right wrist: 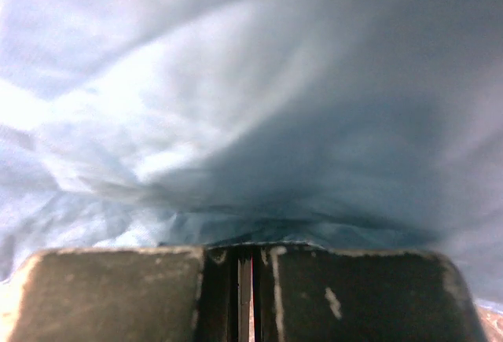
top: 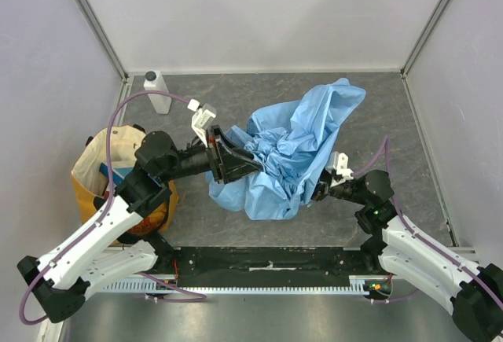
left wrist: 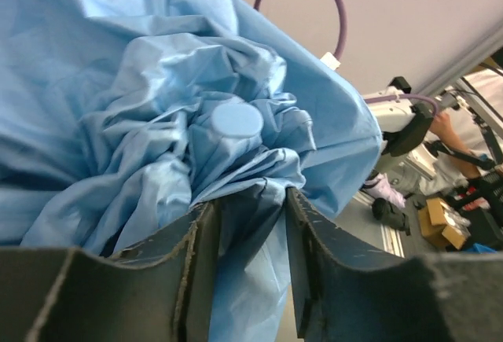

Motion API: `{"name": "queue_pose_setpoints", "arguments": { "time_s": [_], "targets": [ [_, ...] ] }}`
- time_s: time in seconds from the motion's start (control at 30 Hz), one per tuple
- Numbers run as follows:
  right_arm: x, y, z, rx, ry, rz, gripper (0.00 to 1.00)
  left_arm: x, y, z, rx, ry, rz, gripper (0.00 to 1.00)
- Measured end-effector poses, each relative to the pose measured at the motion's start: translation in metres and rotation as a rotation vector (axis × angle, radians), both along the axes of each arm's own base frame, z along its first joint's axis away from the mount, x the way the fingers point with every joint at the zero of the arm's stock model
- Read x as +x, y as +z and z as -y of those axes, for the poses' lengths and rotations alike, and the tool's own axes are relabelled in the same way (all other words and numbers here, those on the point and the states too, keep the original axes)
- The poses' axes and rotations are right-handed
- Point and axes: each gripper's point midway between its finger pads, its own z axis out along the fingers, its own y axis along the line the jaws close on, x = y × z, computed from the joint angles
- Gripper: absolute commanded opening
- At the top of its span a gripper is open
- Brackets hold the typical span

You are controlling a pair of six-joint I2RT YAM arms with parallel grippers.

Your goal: Put away the umbrella

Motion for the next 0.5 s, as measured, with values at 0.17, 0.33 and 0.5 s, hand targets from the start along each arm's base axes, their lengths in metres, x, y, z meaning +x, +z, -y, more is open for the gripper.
{"name": "queue_pose_setpoints", "arguments": {
  "time_s": [0.17, 0.33, 0.5],
  "targets": [
    [-0.005, 0.001, 0.000, 0.012, 0.020, 0.004, 0.00, 0.000, -0.006, -0.014, 0.033, 0.079, -0.017, 0.73],
    [-0.010, 0.002, -0.001, 0.017, 0.046, -0.007, 0.00, 0.008, -0.015, -0.018, 0.066, 0.131, -0.034, 0.85],
    [-0.015, 0.002, -0.001, 0.016, 0.070, -0.023, 0.00, 0.010, -0.022, -0.020, 0.093, 0.144, -0.021, 0.91]
  ]
}}
